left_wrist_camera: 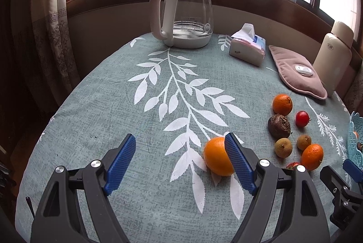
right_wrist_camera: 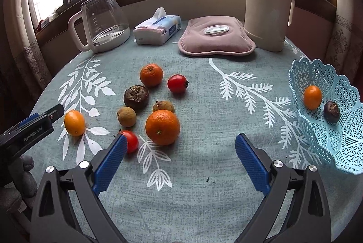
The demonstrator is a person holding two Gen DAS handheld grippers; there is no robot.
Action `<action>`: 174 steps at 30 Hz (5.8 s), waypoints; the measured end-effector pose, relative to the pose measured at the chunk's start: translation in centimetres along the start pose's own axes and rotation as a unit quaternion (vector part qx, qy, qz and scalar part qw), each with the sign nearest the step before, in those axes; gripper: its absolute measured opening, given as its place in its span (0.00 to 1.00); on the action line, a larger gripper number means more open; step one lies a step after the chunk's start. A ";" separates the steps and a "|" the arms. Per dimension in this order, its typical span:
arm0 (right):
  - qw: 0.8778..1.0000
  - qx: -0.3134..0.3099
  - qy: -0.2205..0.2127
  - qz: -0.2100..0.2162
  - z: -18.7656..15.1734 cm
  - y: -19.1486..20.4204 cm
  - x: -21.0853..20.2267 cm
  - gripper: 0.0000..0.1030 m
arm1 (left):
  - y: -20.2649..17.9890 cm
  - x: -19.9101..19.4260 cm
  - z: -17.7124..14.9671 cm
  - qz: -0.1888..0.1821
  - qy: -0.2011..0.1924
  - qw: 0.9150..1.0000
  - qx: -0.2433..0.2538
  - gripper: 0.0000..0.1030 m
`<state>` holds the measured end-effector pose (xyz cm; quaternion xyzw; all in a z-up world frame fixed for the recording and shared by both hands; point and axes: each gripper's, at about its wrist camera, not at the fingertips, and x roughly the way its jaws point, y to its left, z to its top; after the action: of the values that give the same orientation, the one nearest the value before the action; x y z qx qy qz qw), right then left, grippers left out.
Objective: Organize fruits
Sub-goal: 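Grasp a large orange with the left tool while the right tool grasps a tangerine, then lower the tangerine into the basket with the right tool and release, then lower the large orange into the basket with the left tool and release, then grasp the second dark brown fruit with the left tool and lift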
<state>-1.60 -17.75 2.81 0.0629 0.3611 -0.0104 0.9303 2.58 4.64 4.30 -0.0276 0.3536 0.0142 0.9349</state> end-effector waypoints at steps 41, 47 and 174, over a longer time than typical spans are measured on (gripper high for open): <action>0.999 0.020 0.012 0.023 1.1 0.1 0.9 0.39 | -1.5 2.9 -1.0 -0.114 0.067 0.991 -0.007 0.51; 0.999 0.023 0.004 0.023 1.0 -0.1 0.2 0.39 | -1.8 2.6 -1.3 -0.125 0.057 0.991 -0.001 0.40; 0.960 0.213 -0.159 -0.086 0.6 -21.1 -14.0 0.76 | -17.2 -4.8 0.2 -0.167 0.002 0.982 0.087 0.75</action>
<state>-12.90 -39.11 10.35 0.2261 0.2023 -0.1767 0.9363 -0.10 -12.58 8.32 -0.0050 0.3460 -0.1732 0.9221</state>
